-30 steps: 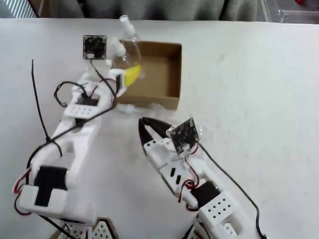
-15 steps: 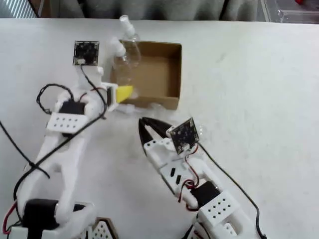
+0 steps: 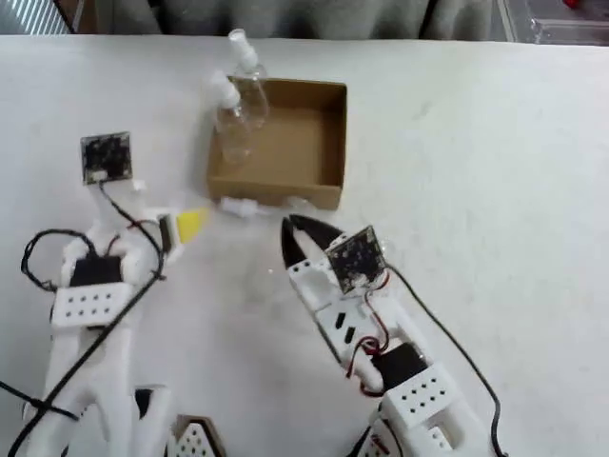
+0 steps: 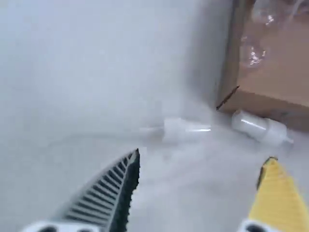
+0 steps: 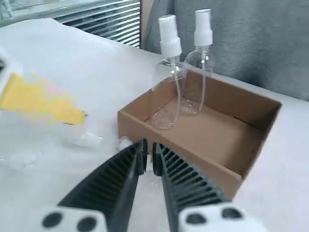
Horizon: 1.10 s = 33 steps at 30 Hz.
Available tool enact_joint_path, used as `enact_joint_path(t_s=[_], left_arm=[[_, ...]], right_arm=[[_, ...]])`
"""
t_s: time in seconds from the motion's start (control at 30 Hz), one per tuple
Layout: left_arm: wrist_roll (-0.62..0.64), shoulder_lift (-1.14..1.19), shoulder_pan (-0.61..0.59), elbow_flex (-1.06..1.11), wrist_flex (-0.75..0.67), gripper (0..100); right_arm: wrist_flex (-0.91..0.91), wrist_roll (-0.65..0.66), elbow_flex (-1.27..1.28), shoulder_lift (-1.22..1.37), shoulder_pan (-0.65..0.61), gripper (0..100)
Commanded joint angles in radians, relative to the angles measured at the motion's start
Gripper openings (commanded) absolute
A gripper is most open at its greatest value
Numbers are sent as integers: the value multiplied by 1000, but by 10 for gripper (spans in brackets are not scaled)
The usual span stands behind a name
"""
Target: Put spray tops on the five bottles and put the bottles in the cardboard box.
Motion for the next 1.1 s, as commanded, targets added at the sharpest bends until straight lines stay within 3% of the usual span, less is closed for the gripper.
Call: enact_joint_path(t_s=[0.0, 0.1, 0.23, 0.47, 0.63, 0.83, 0.93, 1.07], left_arm=[[12, -51, -45, 38, 0, 351], [12, -36, -47, 72, -14, 243], [14, -13, -50, 126, -141, 60], [14, 33, -47, 155, -199, 20], [14, 51, -47, 157, -201, 24], [8, 51, -47, 158, -203, 27], [8, 53, -50, 161, -224, 27], [8, 58, -50, 184, -272, 27]], right_arm=[[1, 14, -46, -13, 53, 15], [-2, 15, -54, -16, 93, 15], [5, 15, -95, -8, 162, 15], [308, 11, -267, -7, 236, 15], [440, 6, -324, 42, 183, 15], [611, 5, -508, 323, 128, 15], [627, -2, -606, 483, 127, 15], [573, -104, -701, 670, 127, 15]])
